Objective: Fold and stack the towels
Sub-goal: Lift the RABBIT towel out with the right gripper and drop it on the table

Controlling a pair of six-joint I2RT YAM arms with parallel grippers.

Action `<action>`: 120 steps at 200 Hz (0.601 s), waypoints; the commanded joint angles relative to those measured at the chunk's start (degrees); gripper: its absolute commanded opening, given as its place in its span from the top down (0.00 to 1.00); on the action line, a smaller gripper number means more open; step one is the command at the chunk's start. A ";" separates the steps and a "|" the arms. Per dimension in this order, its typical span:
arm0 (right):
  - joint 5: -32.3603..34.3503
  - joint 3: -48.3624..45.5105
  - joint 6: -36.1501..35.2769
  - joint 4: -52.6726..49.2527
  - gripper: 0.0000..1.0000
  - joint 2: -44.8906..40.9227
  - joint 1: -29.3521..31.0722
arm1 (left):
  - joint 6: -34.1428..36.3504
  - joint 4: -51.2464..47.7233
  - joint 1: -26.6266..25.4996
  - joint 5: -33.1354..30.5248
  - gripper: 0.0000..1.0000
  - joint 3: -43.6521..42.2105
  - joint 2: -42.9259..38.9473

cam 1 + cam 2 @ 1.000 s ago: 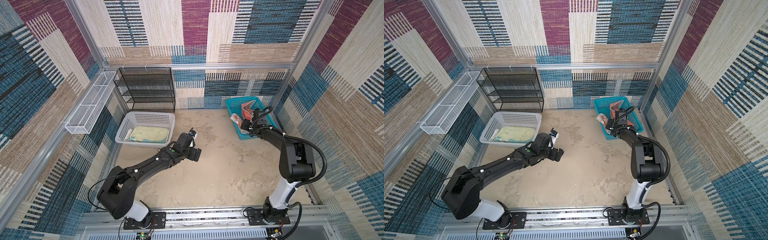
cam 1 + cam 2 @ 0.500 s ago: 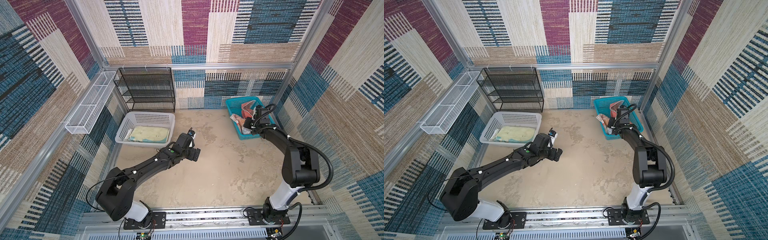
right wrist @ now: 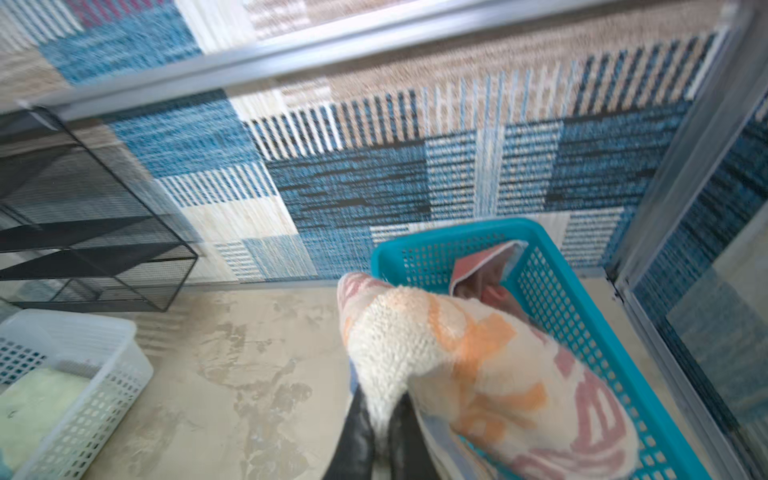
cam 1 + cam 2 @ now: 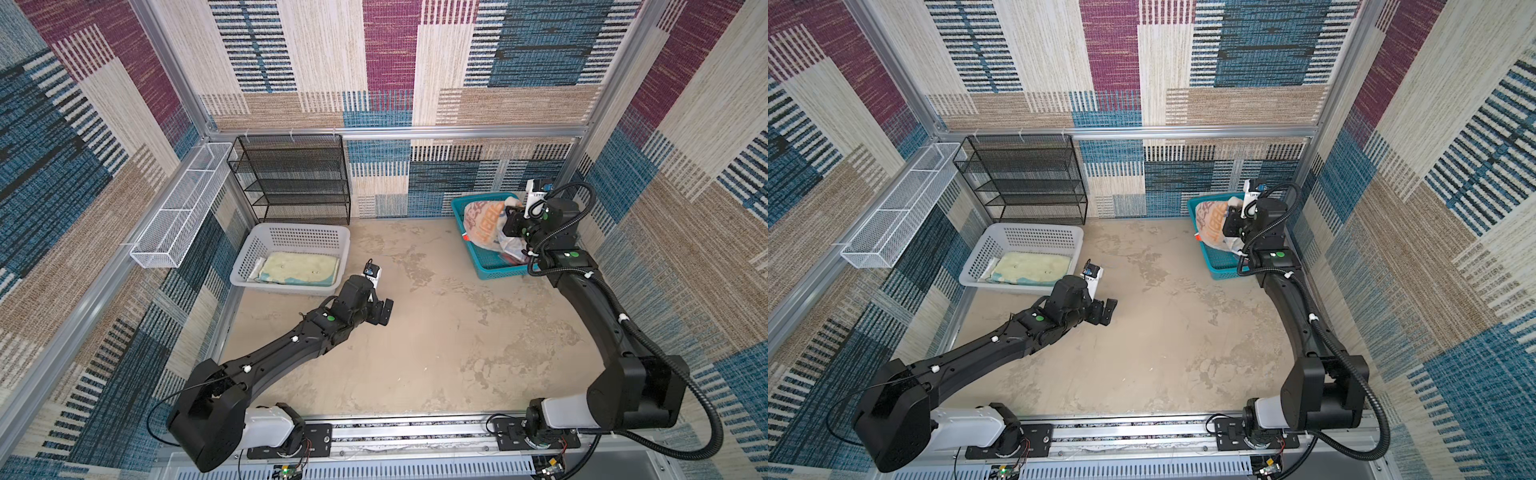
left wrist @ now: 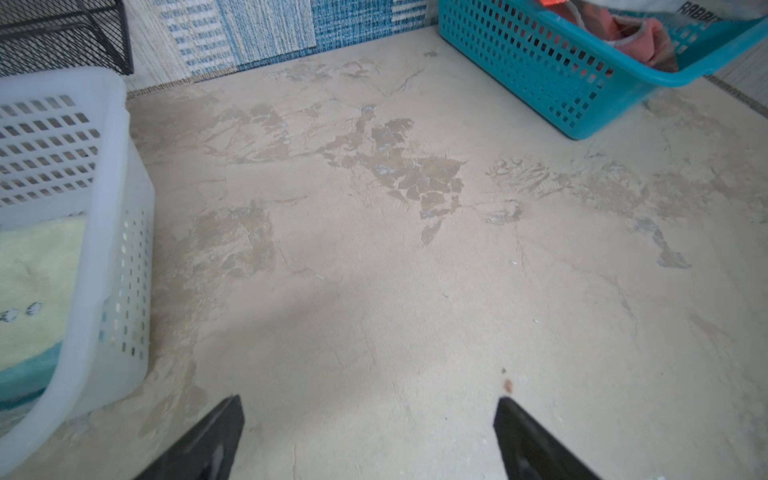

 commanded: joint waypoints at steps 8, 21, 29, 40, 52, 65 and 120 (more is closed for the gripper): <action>-12.59 2.71 -2.50 -0.40 1.00 -2.08 0.38 | 0.01 3.87 -0.03 -1.61 0.01 -1.00 -2.11; -16.09 2.71 -2.71 -0.98 1.00 -3.12 1.21 | 0.01 3.49 -0.01 -2.13 0.01 -1.04 -2.40; -17.94 2.45 -2.95 -1.25 1.00 -3.85 2.12 | -0.17 3.23 -0.01 -2.38 0.01 -1.04 -2.51; -20.06 1.90 -3.53 -1.70 1.00 -4.82 3.76 | -0.38 3.13 -0.01 -3.13 0.01 -1.32 -2.74; -21.36 1.00 -4.31 -2.21 1.00 -5.70 6.27 | -0.78 3.18 -0.01 -4.08 0.01 -1.70 -3.10; -21.64 -0.19 -5.11 -2.66 1.00 -6.38 9.78 | -1.00 3.44 -0.01 -5.30 0.01 -2.31 -3.85; -27.53 -6.87 -2.35 -0.13 0.99 -3.15 20.35 | 1.06 4.16 0.01 -12.25 0.01 -6.53 -12.67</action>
